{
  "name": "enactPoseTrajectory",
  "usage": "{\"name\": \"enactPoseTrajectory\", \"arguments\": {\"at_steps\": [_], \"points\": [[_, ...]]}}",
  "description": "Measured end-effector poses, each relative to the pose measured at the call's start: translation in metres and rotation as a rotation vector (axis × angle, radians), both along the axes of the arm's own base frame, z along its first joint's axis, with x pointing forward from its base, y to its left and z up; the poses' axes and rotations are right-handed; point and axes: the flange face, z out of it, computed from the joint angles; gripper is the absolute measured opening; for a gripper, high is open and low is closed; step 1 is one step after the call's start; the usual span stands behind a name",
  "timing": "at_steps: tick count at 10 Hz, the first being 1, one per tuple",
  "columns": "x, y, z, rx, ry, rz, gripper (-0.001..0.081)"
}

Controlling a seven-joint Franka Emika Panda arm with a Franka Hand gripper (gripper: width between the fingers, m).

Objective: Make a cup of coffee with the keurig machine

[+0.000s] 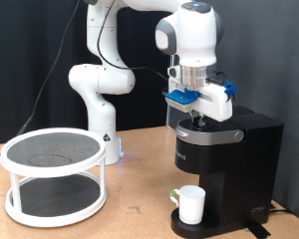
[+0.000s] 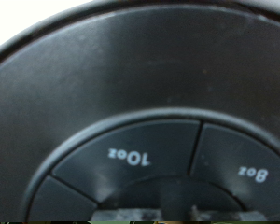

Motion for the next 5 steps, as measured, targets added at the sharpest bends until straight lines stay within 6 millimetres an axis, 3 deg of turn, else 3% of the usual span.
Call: {"name": "enactPoseTrajectory", "arguments": {"at_steps": [5], "points": [[0.0094,-0.0031,-0.001,0.03,0.084,-0.014,0.0]]}}
